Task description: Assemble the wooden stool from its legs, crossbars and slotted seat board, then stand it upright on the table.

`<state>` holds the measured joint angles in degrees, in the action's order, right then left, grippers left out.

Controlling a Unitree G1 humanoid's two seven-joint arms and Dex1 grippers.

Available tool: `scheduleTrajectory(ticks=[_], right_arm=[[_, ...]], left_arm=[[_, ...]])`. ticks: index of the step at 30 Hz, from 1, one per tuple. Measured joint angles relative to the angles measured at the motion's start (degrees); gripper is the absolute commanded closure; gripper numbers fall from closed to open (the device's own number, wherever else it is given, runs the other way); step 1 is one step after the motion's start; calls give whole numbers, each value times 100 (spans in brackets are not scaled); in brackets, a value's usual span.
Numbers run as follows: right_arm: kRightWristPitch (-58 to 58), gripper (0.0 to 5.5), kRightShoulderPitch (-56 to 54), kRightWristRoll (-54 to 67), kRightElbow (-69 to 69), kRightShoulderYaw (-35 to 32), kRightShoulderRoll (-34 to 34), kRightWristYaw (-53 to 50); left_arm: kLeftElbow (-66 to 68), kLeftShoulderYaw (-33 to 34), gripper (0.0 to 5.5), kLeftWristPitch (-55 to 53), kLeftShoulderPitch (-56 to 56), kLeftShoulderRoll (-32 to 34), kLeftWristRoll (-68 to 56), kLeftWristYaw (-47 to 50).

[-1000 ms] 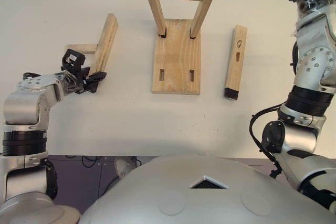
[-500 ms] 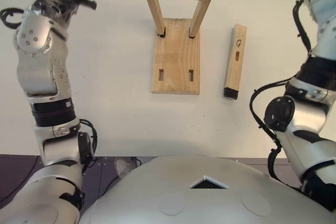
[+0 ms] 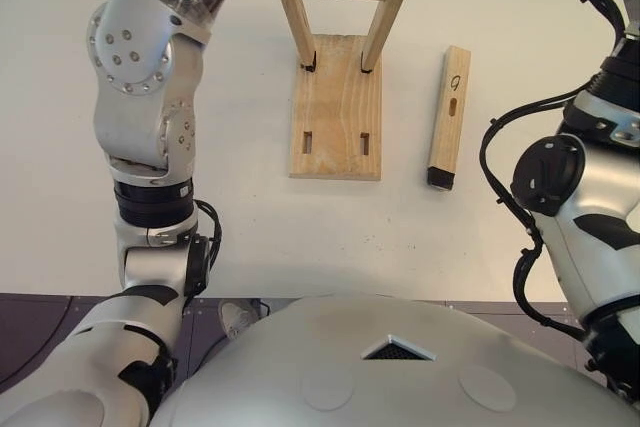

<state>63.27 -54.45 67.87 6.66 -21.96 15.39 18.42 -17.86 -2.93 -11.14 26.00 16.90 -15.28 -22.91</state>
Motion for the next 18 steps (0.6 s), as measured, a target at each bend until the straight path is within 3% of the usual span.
scheduleTrajectory(ticks=[2,16,18], right_arm=[[8,133,-2,198,-1,-41,-141,-115],[111,132,-16,928,320,-193,-76,-635],[165,164,-80,989,467,-241,-25,-684]], left_arm=[[130,-99,451,68,-53,-9,106,-19],[598,-479,451,847,-606,34,995,-205],[646,-516,451,968,-646,57,1163,-195]])
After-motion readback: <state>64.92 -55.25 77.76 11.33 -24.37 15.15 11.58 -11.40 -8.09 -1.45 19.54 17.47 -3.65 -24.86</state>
